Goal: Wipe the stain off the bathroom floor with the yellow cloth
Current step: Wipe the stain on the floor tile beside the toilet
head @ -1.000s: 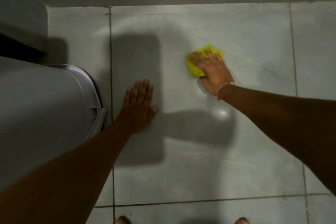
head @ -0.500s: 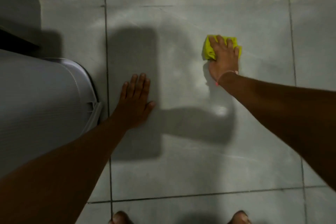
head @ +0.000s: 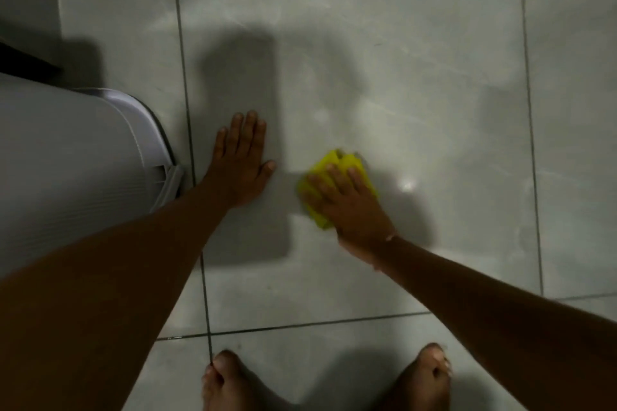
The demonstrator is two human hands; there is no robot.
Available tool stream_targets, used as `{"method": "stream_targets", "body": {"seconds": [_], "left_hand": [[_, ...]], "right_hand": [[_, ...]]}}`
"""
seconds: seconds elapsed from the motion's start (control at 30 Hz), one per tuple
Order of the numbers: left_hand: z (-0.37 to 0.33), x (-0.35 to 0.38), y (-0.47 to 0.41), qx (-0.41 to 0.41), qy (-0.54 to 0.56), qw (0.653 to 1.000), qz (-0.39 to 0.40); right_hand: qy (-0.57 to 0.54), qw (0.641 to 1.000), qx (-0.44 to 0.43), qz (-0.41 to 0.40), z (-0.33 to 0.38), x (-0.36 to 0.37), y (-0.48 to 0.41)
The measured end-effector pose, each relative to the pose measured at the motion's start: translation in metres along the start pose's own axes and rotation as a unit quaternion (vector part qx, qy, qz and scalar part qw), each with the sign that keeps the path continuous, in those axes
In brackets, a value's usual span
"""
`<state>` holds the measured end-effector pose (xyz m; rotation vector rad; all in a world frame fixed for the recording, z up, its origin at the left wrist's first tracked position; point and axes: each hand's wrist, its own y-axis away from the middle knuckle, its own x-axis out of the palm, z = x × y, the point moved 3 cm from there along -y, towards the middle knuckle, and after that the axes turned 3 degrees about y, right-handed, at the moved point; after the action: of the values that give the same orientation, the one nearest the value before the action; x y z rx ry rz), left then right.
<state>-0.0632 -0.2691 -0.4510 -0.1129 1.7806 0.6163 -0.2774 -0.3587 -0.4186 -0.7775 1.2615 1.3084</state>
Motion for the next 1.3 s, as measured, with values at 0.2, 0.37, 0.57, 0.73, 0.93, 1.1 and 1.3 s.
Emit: {"method": "stream_targets", "body": {"seconds": [0.2,0.37,0.57,0.73,0.93,1.1,1.3], "left_hand": [[-0.002,-0.001,0.001,-0.003,-0.007,1.0,-0.001],[-0.002,-0.004,0.001,-0.007,-0.011,1.0,0.002],[-0.002,-0.001,0.002,0.001,-0.025,1.0,-0.004],[0.001,0.003,0.0,-0.003,-0.028,1.0,-0.008],[0.003,0.006,0.0,0.01,-0.021,0.999,-0.021],[-0.004,0.009,0.004,-0.006,-0.007,0.999,-0.032],[-0.02,0.013,0.013,-0.026,0.017,0.997,-0.066]], "right_hand": [[-0.013,0.978,0.207,0.005,-0.042,0.003,0.039],[-0.054,0.998,-0.012,0.039,0.064,0.026,0.043],[-0.072,0.995,0.067,0.034,0.048,0.026,0.06],[-0.119,0.99,-0.067,0.033,0.138,0.041,0.073],[-0.054,0.999,-0.004,-0.009,0.035,0.035,0.109],[-0.127,0.981,0.147,-0.01,0.092,0.035,0.089],[-0.077,0.991,0.111,0.005,0.014,0.033,0.151]]}}
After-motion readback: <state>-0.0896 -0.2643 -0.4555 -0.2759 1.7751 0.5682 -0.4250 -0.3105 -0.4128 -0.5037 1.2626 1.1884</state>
